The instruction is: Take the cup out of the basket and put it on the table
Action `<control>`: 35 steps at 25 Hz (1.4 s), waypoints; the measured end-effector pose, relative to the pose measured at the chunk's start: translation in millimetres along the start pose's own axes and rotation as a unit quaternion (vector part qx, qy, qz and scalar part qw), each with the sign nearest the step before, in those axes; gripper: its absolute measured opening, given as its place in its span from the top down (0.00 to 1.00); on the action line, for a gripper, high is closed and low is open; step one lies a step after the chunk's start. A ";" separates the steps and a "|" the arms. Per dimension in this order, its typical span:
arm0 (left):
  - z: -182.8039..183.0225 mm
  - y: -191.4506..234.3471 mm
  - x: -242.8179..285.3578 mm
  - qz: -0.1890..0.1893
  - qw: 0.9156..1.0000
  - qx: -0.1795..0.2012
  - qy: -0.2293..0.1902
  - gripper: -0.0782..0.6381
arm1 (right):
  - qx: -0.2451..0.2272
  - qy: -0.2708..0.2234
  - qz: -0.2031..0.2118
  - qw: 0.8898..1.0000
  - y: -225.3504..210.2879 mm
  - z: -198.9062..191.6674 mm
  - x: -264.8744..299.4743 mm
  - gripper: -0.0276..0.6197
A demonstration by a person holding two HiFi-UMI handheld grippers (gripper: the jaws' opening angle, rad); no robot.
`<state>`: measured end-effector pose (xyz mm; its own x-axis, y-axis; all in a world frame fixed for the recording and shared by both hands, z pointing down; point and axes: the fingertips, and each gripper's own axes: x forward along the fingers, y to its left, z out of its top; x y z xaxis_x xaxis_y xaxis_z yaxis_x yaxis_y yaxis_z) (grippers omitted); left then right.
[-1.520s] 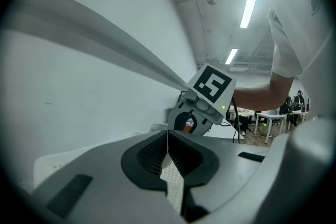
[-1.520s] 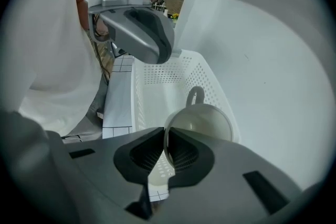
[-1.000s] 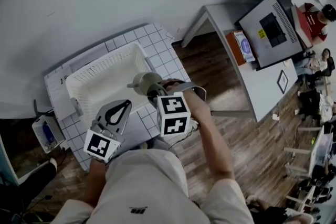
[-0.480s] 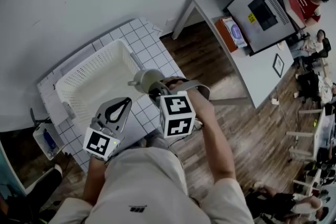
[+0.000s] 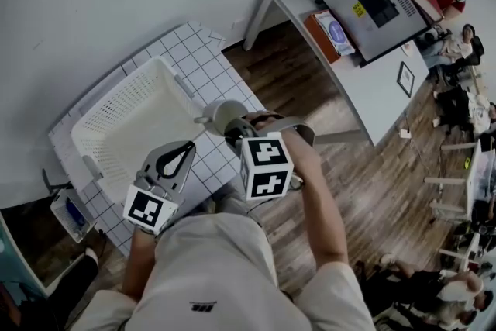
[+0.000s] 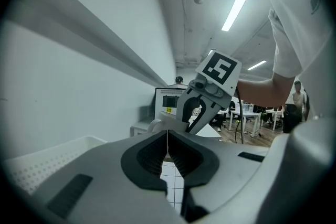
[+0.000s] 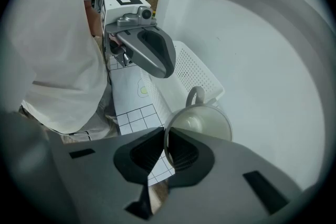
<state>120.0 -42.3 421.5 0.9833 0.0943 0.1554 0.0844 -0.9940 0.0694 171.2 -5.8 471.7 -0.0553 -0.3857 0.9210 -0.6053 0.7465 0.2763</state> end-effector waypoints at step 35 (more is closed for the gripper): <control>-20.1 -35.4 49.0 -0.062 0.998 0.003 0.030 0.87 | 0.128 0.051 0.086 0.987 60.9 -102.2 104.7 0.90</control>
<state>161.9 -1.4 446.6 0.9541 0.2190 0.2043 0.2053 -0.9749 0.0866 209.7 54.7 613.1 -0.1024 -0.2001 0.9744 -0.7754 0.6297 0.0478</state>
